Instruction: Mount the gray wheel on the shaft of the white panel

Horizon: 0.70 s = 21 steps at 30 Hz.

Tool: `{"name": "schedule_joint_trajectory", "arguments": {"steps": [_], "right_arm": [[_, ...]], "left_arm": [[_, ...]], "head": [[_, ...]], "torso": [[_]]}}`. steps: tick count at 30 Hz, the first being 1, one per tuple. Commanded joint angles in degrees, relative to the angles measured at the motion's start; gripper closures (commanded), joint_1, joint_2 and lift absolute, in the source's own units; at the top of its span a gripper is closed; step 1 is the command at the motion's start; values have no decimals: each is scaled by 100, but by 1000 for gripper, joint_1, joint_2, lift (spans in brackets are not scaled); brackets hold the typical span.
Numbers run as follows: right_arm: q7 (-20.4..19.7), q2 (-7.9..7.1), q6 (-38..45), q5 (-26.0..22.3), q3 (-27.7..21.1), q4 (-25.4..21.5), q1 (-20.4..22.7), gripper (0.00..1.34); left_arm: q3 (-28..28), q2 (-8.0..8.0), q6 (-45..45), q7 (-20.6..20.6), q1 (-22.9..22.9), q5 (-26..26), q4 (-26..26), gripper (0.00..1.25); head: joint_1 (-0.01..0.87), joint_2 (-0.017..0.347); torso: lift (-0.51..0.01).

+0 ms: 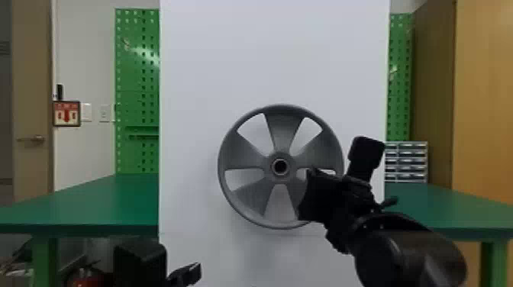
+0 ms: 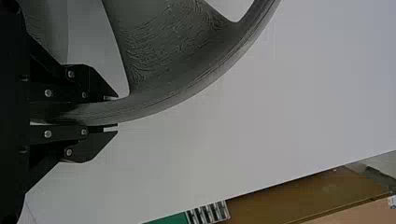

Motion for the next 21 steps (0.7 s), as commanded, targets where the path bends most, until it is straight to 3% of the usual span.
{"name": "schedule_joint_trajectory", "arguments": {"steps": [1,2,5,13,16,19,21], "right_arm": [[9,2,-69,-56,-5,1,27,1093],[0,2,-87,-56,-5,-8,27,969],[9,2,-113,-48,-5,-17,35,769],[431,-7,-157,181,-75,1,62,487],[554,-7,-192,242,-93,27,62,317],[589,-7,-192,278,-102,27,62,53],[589,-7,-192,269,-102,27,62,9]], "left_arm": [[0,-1,0,0,9,-2,0,130],[9,8,0,0,9,-2,0,130],[9,-1,0,0,9,7,0,130],[0,8,0,0,9,7,0,130],[9,-1,0,0,0,7,0,130],[9,-1,0,0,0,7,0,130],[9,8,0,0,0,7,0,130]], "head": [[34,32],[34,32],[34,32],[34,32],[34,32],[34,32],[34,32]], "torso": [[-490],[-490],[-490],[-490],[-490],[-489],[-489]]}}
